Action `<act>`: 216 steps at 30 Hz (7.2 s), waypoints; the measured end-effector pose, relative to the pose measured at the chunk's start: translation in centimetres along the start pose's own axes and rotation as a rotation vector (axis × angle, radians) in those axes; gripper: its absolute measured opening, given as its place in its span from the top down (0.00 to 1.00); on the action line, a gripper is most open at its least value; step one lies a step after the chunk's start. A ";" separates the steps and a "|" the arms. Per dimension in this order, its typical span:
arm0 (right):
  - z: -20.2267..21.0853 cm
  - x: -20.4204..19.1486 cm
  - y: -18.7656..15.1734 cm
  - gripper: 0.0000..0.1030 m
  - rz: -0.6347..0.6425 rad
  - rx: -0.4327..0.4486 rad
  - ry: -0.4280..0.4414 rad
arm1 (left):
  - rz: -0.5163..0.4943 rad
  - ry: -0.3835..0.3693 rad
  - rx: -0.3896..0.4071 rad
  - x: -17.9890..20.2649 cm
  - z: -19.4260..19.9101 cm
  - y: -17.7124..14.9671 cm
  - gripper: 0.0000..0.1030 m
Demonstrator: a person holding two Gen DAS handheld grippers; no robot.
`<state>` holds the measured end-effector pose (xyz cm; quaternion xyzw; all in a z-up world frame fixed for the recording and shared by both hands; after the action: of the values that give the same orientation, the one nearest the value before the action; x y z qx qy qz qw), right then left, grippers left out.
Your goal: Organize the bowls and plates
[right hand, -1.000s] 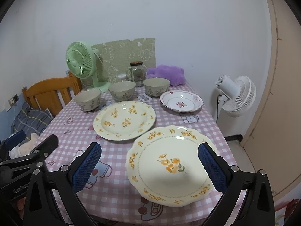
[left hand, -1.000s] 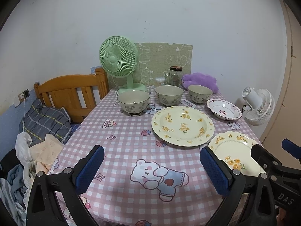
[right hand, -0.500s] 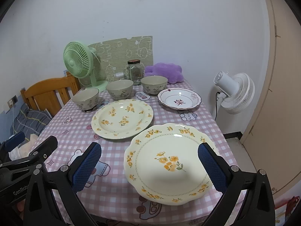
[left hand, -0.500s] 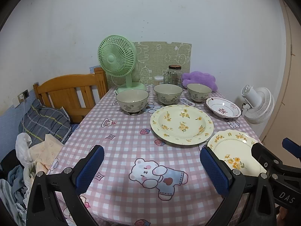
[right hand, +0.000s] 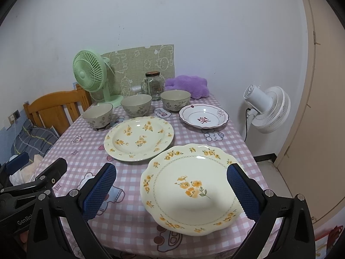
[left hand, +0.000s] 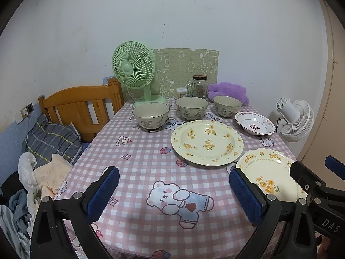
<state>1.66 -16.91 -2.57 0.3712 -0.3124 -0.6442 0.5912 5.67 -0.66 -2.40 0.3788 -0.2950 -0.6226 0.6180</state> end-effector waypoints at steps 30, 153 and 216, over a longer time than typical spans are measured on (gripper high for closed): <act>-0.8 -0.1 0.3 0.00 -0.018 -0.019 0.002 | 0.005 -0.036 -0.053 0.1 -1.8 0.2 0.03; -21.7 -13.7 -5.0 0.30 -0.087 -0.595 0.079 | -0.103 -0.053 -0.578 -9.9 -20.1 -5.0 0.33; -23.6 1.2 9.6 0.24 -0.041 -0.397 0.110 | -0.058 0.033 -0.364 4.4 -21.3 7.2 0.10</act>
<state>26.73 -18.24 -7.18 0.2883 -0.1386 -0.6839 0.6557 27.66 -3.29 -8.35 0.2793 -0.1561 -0.6769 0.6629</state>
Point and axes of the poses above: each gripper's, at about its wrist camera, not at the fingertips, and z roughly against the way its jaws point, x to its right, y to its top, the point moved 6 cm from there along -z, roughly the way its jaws point, and after that the axes turned 10 degrees about y, right-handed, at the moved point
